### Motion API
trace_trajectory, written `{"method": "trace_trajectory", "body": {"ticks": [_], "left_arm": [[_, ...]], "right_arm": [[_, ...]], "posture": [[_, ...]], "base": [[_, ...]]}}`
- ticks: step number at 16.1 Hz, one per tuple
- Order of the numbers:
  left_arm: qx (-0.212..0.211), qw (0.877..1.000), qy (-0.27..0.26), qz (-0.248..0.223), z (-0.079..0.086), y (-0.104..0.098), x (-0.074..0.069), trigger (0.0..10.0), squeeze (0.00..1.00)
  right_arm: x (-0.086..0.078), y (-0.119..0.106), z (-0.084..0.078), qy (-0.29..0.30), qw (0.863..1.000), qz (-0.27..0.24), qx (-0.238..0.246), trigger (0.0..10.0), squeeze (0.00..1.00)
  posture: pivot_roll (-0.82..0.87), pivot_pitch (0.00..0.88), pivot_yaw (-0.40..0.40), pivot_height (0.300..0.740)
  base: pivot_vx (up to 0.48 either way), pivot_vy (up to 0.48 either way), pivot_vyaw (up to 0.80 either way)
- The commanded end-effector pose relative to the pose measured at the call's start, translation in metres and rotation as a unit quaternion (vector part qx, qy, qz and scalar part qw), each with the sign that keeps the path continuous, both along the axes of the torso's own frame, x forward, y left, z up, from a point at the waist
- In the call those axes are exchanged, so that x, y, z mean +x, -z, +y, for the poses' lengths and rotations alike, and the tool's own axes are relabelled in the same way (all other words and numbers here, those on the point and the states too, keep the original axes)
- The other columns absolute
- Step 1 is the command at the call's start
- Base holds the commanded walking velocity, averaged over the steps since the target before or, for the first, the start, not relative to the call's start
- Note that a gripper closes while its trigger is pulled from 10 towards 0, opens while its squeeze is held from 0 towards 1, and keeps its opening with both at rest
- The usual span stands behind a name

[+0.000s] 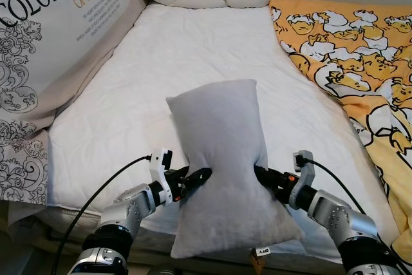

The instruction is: Clean up the room

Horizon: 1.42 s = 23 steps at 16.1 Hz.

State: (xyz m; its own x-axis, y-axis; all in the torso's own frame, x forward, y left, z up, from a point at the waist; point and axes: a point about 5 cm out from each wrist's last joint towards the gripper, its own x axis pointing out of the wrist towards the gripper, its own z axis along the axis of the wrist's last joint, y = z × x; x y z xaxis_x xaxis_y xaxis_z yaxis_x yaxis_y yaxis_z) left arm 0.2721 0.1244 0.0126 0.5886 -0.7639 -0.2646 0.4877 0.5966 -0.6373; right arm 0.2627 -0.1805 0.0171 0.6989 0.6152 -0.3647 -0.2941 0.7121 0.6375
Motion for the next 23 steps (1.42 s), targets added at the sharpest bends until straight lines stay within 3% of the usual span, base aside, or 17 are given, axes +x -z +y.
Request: {"method": "trace_trajectory", "body": {"ticks": [1,9,11,14,17,19,23], "left_arm": [[0.007,1.000,0.023,0.017,-0.008,0.006,-0.005,0.0,0.00],[0.020,1.000,0.022,0.004,-0.004,0.002,0.004,0.0,0.00],[0.029,0.999,0.017,-0.022,0.000,-0.005,0.011,0.0,0.00],[0.076,0.992,0.017,-0.094,0.003,-0.029,0.027,0.0,0.00],[0.079,0.983,0.014,-0.165,-0.005,-0.066,0.045,0.0,0.00],[0.079,0.978,-0.007,-0.195,-0.016,-0.083,0.055,0.0,0.00],[0.100,0.971,-0.010,-0.217,-0.019,-0.096,0.058,0.0,0.00]], "right_arm": [[0.001,0.002,0.009,-0.013,1.000,0.006,-0.003,0.0,0.00],[0.006,-0.001,0.020,-0.006,1.000,-0.016,0.002,0.0,0.00],[0.011,-0.007,0.022,0.007,0.999,-0.045,-0.007,0.0,0.00],[0.022,-0.020,0.027,0.024,0.995,-0.092,-0.042,0.0,0.00],[0.022,-0.029,0.046,0.017,0.992,-0.120,-0.046,0.0,0.00],[0.025,-0.036,0.054,0.053,0.988,-0.140,-0.038,0.0,0.00],[0.028,-0.040,0.055,0.109,0.983,-0.143,-0.016,0.0,0.00]], "posture": [[0.04,0.000,0.000,0.740],[0.04,0.000,0.026,0.740],[0.05,0.000,0.026,0.740],[0.05,0.000,0.026,0.740],[0.06,0.000,0.025,0.740],[0.07,0.000,0.028,0.740],[0.08,0.000,0.051,0.740]], "base": [[0.000,0.000,0.00],[0.000,0.000,0.00],[0.000,0.000,0.00],[0.000,0.000,0.00],[0.000,0.000,0.00],[0.000,0.000,0.00],[0.000,0.000,0.00]]}}
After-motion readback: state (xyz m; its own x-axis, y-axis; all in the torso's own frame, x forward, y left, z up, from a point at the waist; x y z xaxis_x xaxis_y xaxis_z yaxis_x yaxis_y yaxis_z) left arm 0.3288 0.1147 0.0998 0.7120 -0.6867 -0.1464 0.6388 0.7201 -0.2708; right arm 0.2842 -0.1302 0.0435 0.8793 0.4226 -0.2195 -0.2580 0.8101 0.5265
